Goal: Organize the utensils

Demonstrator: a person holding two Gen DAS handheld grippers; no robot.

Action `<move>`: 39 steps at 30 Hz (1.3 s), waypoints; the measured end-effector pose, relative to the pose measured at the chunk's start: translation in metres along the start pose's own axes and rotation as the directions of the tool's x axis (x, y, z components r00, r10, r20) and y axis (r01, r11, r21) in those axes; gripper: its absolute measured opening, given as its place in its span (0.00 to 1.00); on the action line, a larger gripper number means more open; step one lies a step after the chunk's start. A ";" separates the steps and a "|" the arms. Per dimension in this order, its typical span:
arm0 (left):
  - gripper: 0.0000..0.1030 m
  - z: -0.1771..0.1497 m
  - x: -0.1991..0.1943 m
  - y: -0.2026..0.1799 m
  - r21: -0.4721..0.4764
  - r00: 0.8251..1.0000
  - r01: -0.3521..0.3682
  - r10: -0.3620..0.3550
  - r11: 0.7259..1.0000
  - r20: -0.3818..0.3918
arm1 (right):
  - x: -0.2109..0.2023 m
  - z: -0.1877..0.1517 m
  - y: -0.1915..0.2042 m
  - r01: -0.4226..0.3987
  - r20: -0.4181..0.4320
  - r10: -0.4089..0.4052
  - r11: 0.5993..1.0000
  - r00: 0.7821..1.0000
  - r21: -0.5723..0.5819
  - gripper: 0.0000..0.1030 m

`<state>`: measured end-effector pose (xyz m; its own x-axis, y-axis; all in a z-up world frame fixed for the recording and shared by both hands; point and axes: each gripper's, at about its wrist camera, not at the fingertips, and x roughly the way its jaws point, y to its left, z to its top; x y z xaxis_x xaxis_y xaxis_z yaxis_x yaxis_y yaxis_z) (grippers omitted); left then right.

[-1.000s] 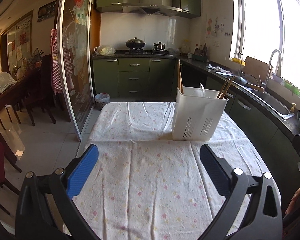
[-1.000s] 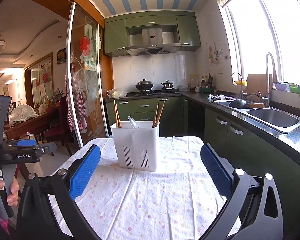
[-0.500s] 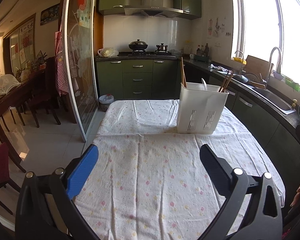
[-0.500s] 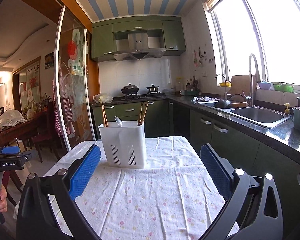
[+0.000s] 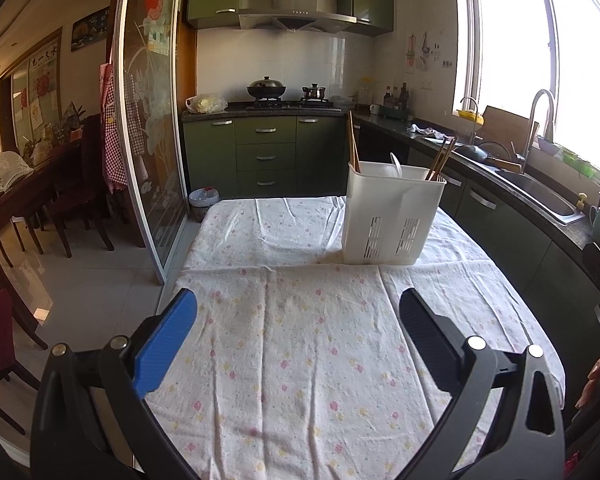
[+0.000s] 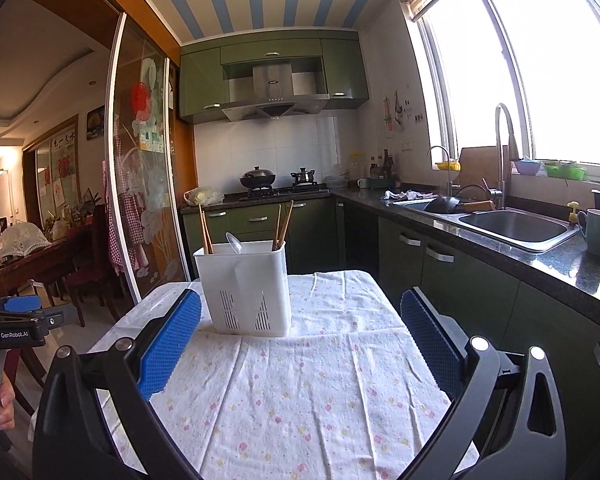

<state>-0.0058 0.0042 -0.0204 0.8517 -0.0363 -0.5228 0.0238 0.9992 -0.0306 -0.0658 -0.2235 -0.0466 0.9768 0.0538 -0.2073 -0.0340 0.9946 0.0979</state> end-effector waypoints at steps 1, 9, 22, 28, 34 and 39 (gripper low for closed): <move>0.94 0.000 0.000 0.000 0.001 1.000 0.002 -0.002 1.000 -0.001 | 0.000 0.000 0.000 0.000 -0.001 0.000 1.000 1.000 0.001 0.96; 0.94 0.001 0.001 -0.002 0.001 1.000 0.009 -0.009 1.000 -0.004 | 0.002 -0.002 -0.001 0.003 -0.002 -0.003 1.000 1.000 0.003 0.96; 0.94 0.001 0.001 -0.002 0.002 1.000 0.008 -0.008 1.000 -0.003 | 0.002 -0.001 -0.001 0.004 0.002 -0.004 1.000 1.000 0.003 0.96; 0.94 0.001 0.002 -0.002 0.001 1.000 0.010 -0.010 1.000 -0.005 | 0.002 0.000 -0.001 0.009 0.008 -0.009 1.000 1.000 -0.001 0.96; 0.94 0.001 0.002 -0.003 0.001 1.000 0.009 -0.009 1.000 -0.002 | 0.001 -0.001 0.000 0.010 0.010 -0.010 1.000 1.000 -0.003 0.96; 0.94 0.001 0.002 -0.003 0.001 1.000 0.010 -0.010 1.000 -0.002 | 0.001 -0.001 0.000 0.010 0.010 -0.010 1.000 1.000 -0.003 0.96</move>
<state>-0.0035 0.0010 -0.0209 0.8502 -0.0459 -0.5244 0.0327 0.9989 -0.0344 -0.0649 -0.2237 -0.0473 0.9792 0.0428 -0.1982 -0.0247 0.9954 0.0930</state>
